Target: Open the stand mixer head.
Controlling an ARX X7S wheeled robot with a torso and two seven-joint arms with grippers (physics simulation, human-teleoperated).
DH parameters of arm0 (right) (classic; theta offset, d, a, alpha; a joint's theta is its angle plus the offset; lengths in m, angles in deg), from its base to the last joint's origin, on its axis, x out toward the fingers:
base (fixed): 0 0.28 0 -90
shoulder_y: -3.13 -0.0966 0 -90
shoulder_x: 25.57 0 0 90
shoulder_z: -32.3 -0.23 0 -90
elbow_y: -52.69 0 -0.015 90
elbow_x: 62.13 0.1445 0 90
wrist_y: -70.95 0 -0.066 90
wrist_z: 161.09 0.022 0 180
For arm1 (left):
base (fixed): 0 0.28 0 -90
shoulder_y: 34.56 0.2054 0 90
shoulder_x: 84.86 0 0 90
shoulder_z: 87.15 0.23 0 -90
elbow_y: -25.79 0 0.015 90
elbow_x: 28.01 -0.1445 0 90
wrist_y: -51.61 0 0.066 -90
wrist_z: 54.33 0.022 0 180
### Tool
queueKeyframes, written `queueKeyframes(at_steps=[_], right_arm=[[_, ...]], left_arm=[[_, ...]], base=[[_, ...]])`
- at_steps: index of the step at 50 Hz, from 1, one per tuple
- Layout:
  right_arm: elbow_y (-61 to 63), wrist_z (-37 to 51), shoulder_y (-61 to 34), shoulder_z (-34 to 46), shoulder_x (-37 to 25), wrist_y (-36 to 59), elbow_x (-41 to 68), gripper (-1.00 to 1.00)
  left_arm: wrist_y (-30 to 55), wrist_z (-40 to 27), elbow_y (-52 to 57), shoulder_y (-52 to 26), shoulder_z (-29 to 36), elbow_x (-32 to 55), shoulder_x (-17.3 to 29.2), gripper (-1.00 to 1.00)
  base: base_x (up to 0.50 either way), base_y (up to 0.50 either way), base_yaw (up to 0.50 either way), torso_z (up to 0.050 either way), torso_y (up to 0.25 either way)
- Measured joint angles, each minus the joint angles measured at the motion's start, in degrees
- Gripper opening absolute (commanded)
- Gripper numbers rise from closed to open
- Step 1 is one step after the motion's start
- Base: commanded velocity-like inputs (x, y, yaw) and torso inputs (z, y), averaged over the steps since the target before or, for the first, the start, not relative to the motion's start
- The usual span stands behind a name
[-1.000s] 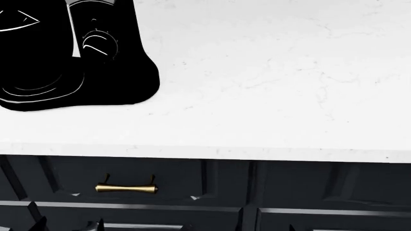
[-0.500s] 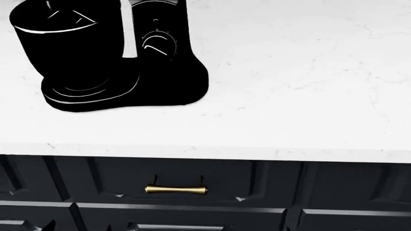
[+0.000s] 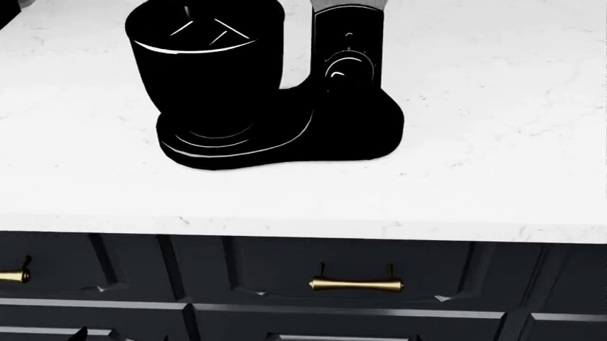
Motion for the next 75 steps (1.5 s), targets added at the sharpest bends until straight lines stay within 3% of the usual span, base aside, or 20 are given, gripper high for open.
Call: queueKeyframes(at_steps=[25, 46, 63, 75], right_arm=[[0.3, -0.1, -0.1, 1.7, -1.5, 0.3, 3.4, 1.00], [24.1, 2.3, -0.2, 2.4, -2.2, 11.9, 6.1, 1.00], [28.0, 3.2, -0.4, 1.8, -2.6, 11.9, 9.1, 1.00], [28.0, 3.4, -0.1, 1.7, -3.3, 9.7, 10.0, 1.00]], left_arm=[[3.8, 0.4, 2.7, 0.0, 2.1, 2.5, 2.2, 1.00], [15.3, -3.5, 26.2, -1.1, 1.1, 1.8, 5.6, 1.00], [16.0, -4.6, 30.2, -0.7, 1.1, 2.7, 6.8, 1.00], [15.3, -5.1, 29.8, -0.6, 1.6, 3.1, 7.2, 1.00]], base=[[0.00, 0.00, 0.00, 0.050, 0.000], [0.00, 0.00, 0.00, 0.000, 0.000], [0.01, 0.00, 0.00, 0.000, 0.000], [0.50, 0.00, 0.00, 0.000, 0.000]])
